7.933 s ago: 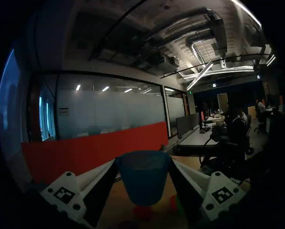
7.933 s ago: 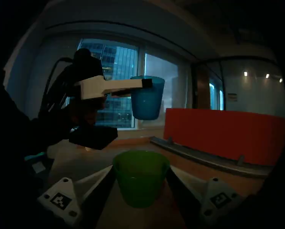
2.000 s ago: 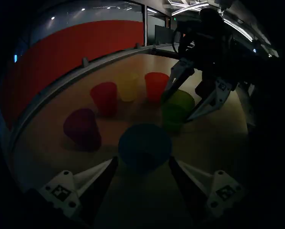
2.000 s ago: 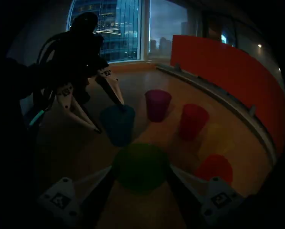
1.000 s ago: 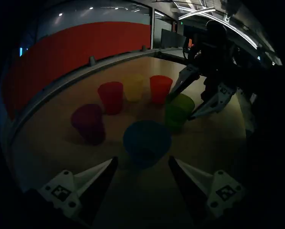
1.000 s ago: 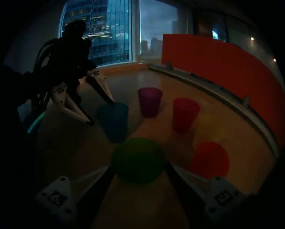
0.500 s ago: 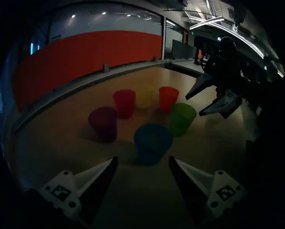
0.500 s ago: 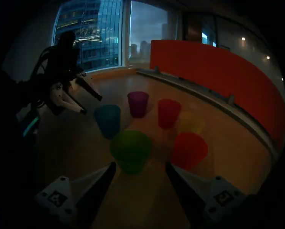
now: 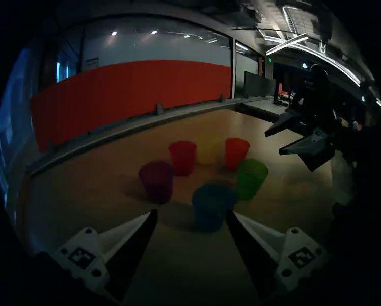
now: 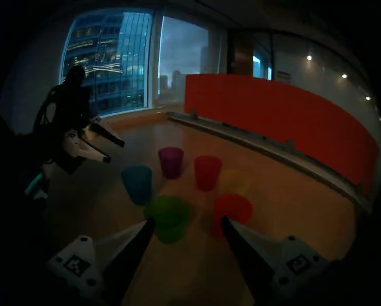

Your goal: Pour water

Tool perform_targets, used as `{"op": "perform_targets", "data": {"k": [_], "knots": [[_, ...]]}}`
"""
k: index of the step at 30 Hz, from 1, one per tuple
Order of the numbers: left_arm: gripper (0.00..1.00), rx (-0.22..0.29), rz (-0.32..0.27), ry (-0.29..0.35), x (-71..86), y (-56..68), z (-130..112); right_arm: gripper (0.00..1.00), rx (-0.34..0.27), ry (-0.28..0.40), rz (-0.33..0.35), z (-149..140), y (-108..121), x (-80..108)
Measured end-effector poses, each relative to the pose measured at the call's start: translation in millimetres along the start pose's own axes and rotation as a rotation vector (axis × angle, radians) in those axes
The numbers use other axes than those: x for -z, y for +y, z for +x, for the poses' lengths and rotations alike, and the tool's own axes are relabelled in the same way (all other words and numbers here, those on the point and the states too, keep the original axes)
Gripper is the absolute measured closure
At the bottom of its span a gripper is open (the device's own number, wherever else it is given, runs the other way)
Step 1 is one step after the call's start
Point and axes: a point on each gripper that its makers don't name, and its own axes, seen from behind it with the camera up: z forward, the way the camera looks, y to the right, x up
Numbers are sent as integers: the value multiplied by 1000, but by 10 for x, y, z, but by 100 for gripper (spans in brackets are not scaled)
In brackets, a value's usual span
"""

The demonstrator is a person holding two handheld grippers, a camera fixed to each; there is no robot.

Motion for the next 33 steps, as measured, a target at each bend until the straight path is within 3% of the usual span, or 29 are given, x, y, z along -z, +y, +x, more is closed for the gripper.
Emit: {"op": "perform_targets", "data": {"k": [14, 21, 33], "knots": [[1, 52, 226, 239, 377, -441, 528, 0, -2, 141, -175, 442, 281, 221], [1, 45, 307, 291, 503, -525, 569, 0, -19, 192, -290, 495, 514, 317], [1, 47, 431, 446, 752, -638, 817, 0, -59, 298, -451, 631, 773, 445]]}}
